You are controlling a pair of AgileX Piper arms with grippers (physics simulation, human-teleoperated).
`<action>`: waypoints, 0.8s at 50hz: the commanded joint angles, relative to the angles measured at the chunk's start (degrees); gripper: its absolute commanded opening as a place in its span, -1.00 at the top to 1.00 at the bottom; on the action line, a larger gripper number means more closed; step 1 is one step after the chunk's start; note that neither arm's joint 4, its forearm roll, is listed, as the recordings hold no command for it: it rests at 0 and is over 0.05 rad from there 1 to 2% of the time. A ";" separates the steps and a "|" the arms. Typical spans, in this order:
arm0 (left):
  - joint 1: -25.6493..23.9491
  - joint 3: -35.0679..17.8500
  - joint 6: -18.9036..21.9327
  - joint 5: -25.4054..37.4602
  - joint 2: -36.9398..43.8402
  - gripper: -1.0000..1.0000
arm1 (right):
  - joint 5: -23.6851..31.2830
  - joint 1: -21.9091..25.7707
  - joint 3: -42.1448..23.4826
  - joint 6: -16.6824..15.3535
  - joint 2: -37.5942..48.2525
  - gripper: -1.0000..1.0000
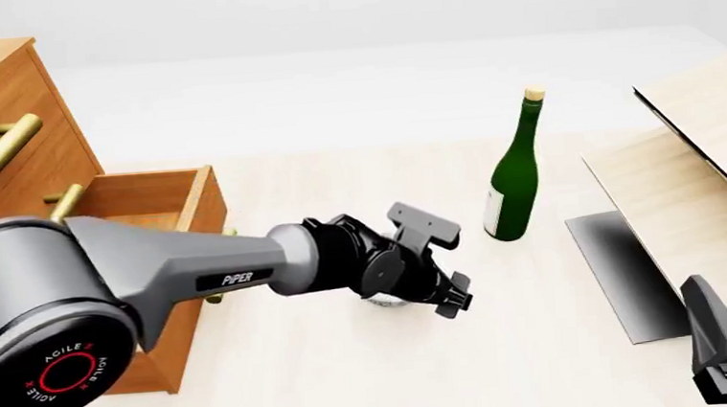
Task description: Put the bowl in the bottom drawer of the cabinet.
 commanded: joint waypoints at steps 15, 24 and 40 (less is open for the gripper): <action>0.29 1.29 -1.44 -1.88 1.18 -1.00 | 0.00 0.00 0.00 0.00 0.01 -1.00; 0.50 0.78 -0.69 -1.44 0.84 1.00 | 0.00 0.01 0.00 -0.01 0.01 -1.00; 3.36 0.48 1.36 -0.87 -2.75 1.00 | 0.00 -0.01 0.00 0.01 0.00 -1.00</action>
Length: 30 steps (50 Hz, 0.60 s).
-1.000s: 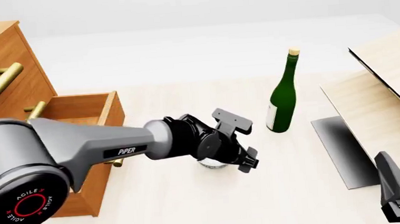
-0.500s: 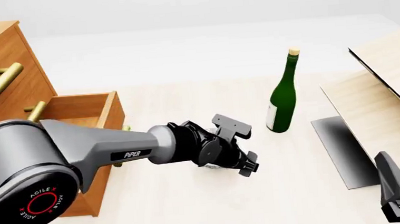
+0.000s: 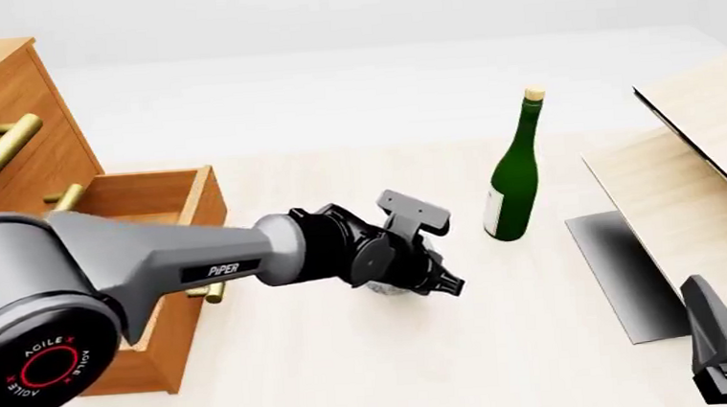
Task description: Put the bowl in the bottom drawer of the cabinet.
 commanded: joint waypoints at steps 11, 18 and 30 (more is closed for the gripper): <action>3.56 1.20 0.90 -2.21 -6.54 1.00 | 0.00 0.01 0.00 -0.01 0.00 -1.00; 4.17 1.14 0.42 -3.36 -8.48 1.00 | 0.00 -0.01 0.00 0.01 0.01 -1.00; 4.63 2.18 0.31 -5.63 -11.62 1.00 | 0.00 -0.01 0.00 0.01 0.00 -1.00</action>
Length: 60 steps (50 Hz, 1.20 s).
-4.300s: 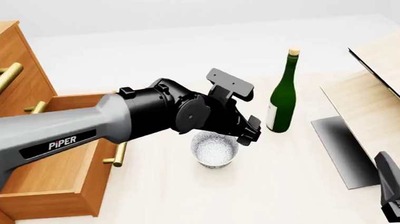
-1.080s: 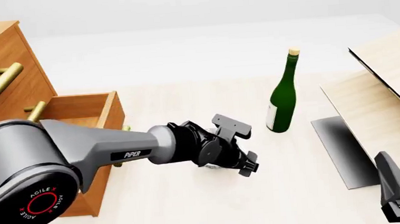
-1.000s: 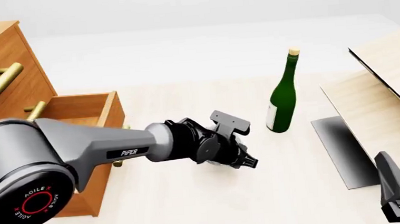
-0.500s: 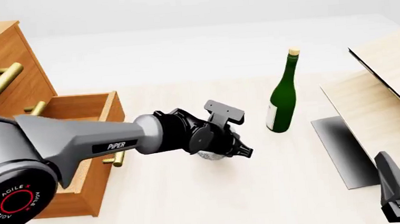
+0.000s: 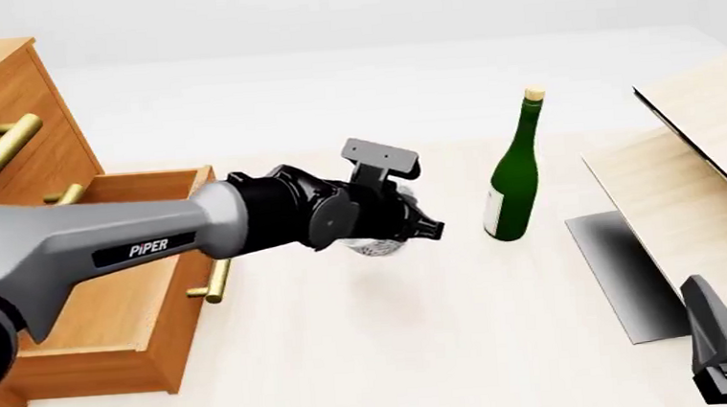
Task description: Put the bowl in the bottom drawer of the cabinet.
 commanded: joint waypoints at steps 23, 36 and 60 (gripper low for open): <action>2.15 5.78 0.18 -5.78 -9.93 1.00 | 0.00 0.01 0.00 0.00 0.01 -1.00; 4.21 8.91 1.45 -6.42 -14.20 1.00 | 0.00 0.00 0.00 0.00 0.00 -1.00; 7.42 12.71 3.22 -4.72 -21.54 1.00 | 0.00 0.00 0.00 -0.01 0.00 -1.00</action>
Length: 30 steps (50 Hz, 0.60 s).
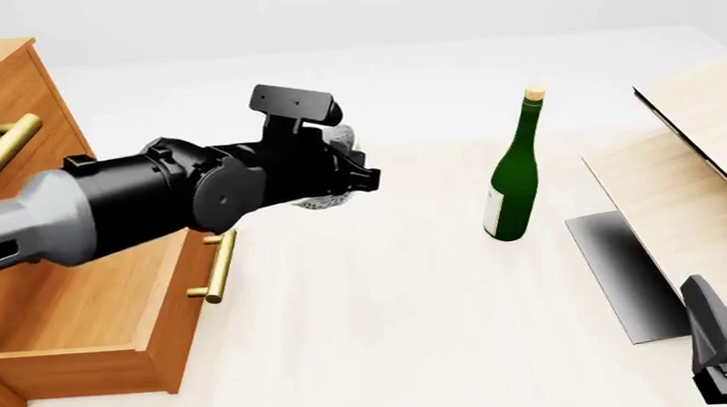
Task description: Put the bowl in the bottom drawer of the cabinet.
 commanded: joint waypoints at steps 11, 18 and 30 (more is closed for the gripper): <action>3.01 4.51 1.89 0.38 -7.57 1.00 | 0.00 0.00 0.00 0.00 0.00 -1.00; 3.82 5.74 2.03 -0.17 -9.31 1.00 | 0.00 -0.01 0.00 0.01 -0.01 -1.00; 6.04 6.97 2.56 0.61 -12.51 1.00 | 0.00 -0.01 0.00 -0.01 0.00 -1.00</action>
